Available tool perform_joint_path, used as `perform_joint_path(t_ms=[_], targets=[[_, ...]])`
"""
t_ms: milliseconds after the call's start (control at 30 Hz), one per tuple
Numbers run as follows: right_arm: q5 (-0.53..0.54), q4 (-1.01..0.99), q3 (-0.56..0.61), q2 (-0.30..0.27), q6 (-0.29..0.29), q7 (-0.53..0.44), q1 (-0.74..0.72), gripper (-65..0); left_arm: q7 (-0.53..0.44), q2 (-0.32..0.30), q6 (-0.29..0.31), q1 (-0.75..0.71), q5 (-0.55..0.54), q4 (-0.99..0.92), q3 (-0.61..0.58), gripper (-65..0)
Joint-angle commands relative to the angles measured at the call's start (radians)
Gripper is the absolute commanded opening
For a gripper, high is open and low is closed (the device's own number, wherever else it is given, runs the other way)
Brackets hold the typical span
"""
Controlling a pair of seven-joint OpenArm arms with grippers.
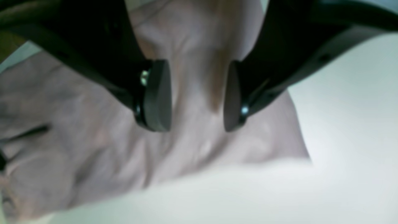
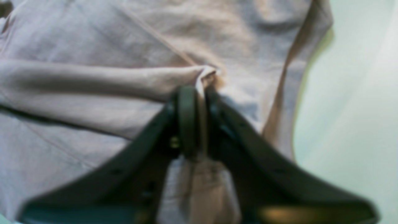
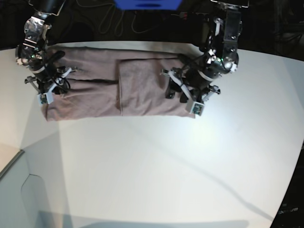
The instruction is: Layout the t-shirt on the table in an organized manner, then fold the t-shirt properly
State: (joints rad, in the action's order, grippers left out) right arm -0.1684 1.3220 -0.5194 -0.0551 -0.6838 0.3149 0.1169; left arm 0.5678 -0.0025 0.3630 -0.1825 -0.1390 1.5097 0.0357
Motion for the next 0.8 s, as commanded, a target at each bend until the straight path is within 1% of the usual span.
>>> perform_joint_path(t_ms=[0, 100, 167, 267, 433, 500, 667, 767], targets=[[0.01, 0.02, -0.006, -0.01, -0.014, -0.01, -0.007, -46.5, -0.029, 0.002, 0.005, 0.013, -0.012, 0.009, 0.011, -38.3], [0.011, 0.078, -0.009, -0.007, -0.014, -0.01, 0.0, -36.9, -0.029, 0.005, 0.006, 0.013, -0.012, -0.013, 0.019, -38.3], [0.011, 0.136, -0.009, 0.024, -0.014, -0.01, 0.002, -32.0, -0.029, 0.006, 0.006, 0.015, -0.012, -0.03, 0.019, -38.3], [0.01, 0.209, -0.043, 0.051, -0.014, -0.009, 0.004, -27.8, -0.029, 0.009, 0.006, 0.015, -0.012, -0.034, 0.019, -38.3], [0.008, 0.164, -0.084, 0.054, -0.014, -0.009, -0.009, -27.1, -0.029, 0.009, 0.006, 0.008, -0.012, -0.024, 0.019, -38.3], [0.007, 0.124, -0.094, 0.036, -0.014, -0.009, -0.029, -27.1, -0.029, 0.008, 0.006, 0.008, -0.012, -0.022, 0.019, -38.3], [0.007, 0.018, -0.143, 0.014, -0.014, -0.01, -0.052, -27.0, -0.029, 0.009, 0.006, 0.007, -0.012, -0.022, 0.019, -38.3], [0.007, -0.012, -0.144, -0.002, -0.014, -0.01, -0.061, -27.0, -0.029, 0.009, 0.006, 0.007, -0.012, -0.022, 0.019, -38.3]])
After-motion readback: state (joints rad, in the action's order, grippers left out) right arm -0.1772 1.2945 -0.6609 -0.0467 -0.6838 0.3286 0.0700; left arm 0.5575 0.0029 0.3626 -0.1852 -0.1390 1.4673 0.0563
